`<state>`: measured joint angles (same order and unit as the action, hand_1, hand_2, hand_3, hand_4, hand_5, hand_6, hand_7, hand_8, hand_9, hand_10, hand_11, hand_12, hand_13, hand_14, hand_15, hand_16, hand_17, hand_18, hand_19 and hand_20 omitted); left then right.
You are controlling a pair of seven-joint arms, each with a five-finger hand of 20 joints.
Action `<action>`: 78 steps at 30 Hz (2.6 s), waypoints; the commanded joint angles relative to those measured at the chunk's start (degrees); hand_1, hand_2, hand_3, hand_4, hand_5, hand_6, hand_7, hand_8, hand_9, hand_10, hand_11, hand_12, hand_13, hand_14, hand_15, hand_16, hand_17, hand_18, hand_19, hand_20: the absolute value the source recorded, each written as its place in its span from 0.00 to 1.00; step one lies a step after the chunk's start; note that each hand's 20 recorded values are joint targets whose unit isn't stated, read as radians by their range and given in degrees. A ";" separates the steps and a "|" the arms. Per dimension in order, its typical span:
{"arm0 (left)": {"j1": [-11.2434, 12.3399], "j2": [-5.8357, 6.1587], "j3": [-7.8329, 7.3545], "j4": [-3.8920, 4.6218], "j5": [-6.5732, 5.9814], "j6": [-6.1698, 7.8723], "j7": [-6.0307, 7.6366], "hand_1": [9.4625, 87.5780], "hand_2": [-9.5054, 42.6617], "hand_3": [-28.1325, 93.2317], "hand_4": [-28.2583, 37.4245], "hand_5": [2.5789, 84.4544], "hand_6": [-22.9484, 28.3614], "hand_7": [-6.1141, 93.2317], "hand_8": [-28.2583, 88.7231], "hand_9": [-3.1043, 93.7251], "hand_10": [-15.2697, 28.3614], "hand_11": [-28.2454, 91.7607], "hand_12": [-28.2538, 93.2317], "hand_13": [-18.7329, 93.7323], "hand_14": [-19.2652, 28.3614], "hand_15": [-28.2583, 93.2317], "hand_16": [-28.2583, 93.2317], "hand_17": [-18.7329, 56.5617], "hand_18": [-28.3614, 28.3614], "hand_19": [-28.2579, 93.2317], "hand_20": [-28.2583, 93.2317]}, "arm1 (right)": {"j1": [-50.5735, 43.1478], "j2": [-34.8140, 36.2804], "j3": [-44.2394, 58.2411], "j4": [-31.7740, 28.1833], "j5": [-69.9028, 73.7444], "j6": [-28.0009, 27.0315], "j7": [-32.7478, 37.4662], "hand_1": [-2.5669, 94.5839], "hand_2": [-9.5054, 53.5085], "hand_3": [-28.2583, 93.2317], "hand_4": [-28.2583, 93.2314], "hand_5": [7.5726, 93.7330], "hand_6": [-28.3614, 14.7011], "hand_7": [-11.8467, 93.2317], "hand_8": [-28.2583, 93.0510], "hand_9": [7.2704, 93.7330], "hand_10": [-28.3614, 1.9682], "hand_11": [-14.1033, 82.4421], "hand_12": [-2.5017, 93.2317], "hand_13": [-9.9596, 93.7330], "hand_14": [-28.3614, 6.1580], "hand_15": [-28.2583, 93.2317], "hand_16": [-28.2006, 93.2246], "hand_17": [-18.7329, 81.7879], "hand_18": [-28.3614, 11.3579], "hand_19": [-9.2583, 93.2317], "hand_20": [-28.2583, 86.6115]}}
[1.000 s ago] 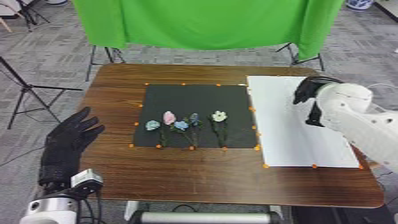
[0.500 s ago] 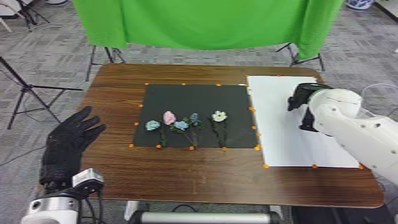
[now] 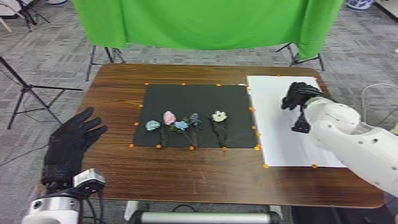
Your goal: Arrange flowers
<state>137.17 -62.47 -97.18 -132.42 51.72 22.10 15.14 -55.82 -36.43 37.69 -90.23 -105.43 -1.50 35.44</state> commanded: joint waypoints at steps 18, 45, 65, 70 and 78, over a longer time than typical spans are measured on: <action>1.31 -0.34 0.16 -0.10 -0.26 0.12 0.05 0.21 0.30 0.92 0.12 0.45 0.64 0.22 0.15 0.41 0.78 0.47 0.30 0.41 0.95 0.66 0.15 0.13 0.91 0.72 0.22 | 9.16 4.11 -15.68 -3.36 -5.50 22.43 6.79 0.49 0.00 0.95 0.00 0.85 0.69 0.41 0.23 0.91 0.63 0.34 0.35 0.85 0.71 0.89 0.36 0.50 0.23 0.98 0.27; 0.17 -0.70 0.33 0.21 0.20 -0.51 -0.67 0.20 0.30 0.92 0.12 0.45 0.65 0.22 0.15 0.41 0.79 0.47 0.30 0.41 0.95 0.66 0.14 0.13 0.91 0.72 0.21 | -0.67 -0.24 -3.24 -1.61 -5.19 -3.60 4.14 0.35 0.00 0.99 0.00 0.39 0.67 0.30 0.10 0.46 0.39 0.27 0.17 0.71 0.61 0.93 0.29 0.40 0.22 0.94 0.28; 1.71 -0.51 -0.12 -0.43 -0.27 0.46 0.23 0.21 0.30 0.92 0.12 0.45 0.65 0.22 0.15 0.41 0.79 0.47 0.30 0.41 0.95 0.66 0.15 0.12 0.91 0.72 0.21 | 14.00 3.16 -24.51 -2.37 -11.56 23.54 8.53 0.58 0.00 0.90 0.00 0.89 0.74 0.33 0.22 1.00 0.73 0.30 0.34 0.91 0.77 0.86 0.36 0.52 0.25 1.00 0.27; 2.32 -0.14 -0.50 -0.73 -0.59 1.14 1.00 0.21 0.30 0.92 0.12 0.45 0.65 0.22 0.15 0.41 0.79 0.47 0.30 0.41 0.95 0.66 0.14 0.12 0.91 0.72 0.21 | 10.75 2.11 -19.26 -6.37 -13.15 20.98 5.07 0.58 0.00 0.90 0.00 0.89 0.73 0.33 0.23 1.00 0.73 0.30 0.34 0.91 0.77 0.86 0.37 0.52 0.25 1.00 0.26; 2.81 -0.28 -0.94 -0.95 -0.40 0.91 1.00 0.21 0.29 0.92 0.12 0.45 0.65 0.22 0.15 0.40 0.79 0.47 0.30 0.41 0.96 0.66 0.14 0.12 0.91 0.72 0.21 | -3.05 -1.79 -6.57 -13.90 -17.37 14.38 -1.37 0.58 0.00 0.90 0.00 0.89 0.73 0.33 0.23 1.00 0.73 0.29 0.34 0.90 0.75 0.86 0.37 0.51 0.25 1.00 0.26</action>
<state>138.68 -62.67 -97.39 -132.72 51.48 22.61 16.02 -48.96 -34.20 25.07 -98.81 -119.89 15.92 37.55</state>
